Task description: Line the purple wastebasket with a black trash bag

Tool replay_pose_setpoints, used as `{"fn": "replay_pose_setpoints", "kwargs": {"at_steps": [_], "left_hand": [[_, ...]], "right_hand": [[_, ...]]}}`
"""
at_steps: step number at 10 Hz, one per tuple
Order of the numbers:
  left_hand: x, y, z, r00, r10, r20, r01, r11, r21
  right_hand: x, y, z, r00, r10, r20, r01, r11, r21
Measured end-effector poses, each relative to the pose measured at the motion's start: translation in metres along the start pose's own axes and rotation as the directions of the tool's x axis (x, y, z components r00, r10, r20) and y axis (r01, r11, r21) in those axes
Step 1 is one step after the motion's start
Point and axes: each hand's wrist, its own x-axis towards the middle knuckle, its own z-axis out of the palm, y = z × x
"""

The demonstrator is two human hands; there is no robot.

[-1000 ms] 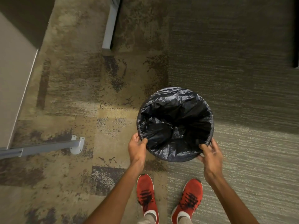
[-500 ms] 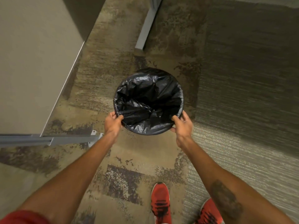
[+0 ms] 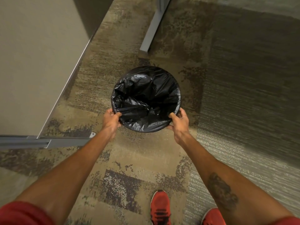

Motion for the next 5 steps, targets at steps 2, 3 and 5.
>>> {"fn": "replay_pose_setpoints", "kwargs": {"at_steps": [2, 3, 5], "left_hand": [[-0.024, 0.010, 0.011, 0.981, 0.146, -0.127, -0.087, 0.919, 0.385], [-0.039, 0.013, 0.018, 0.943, 0.321, -0.092, -0.204, 0.772, 0.602], [-0.062, 0.010, 0.032, 0.795, 0.559, 0.234, -0.462, 0.310, 0.831]], "right_hand": [[-0.018, -0.017, -0.001, 0.999, -0.019, 0.026, 0.025, 0.972, -0.235], [-0.032, -0.023, -0.003, 0.980, -0.197, 0.005, 0.160, 0.778, -0.608], [-0.068, -0.038, 0.000, 0.858, -0.415, 0.303, 0.440, 0.289, -0.850]]}}
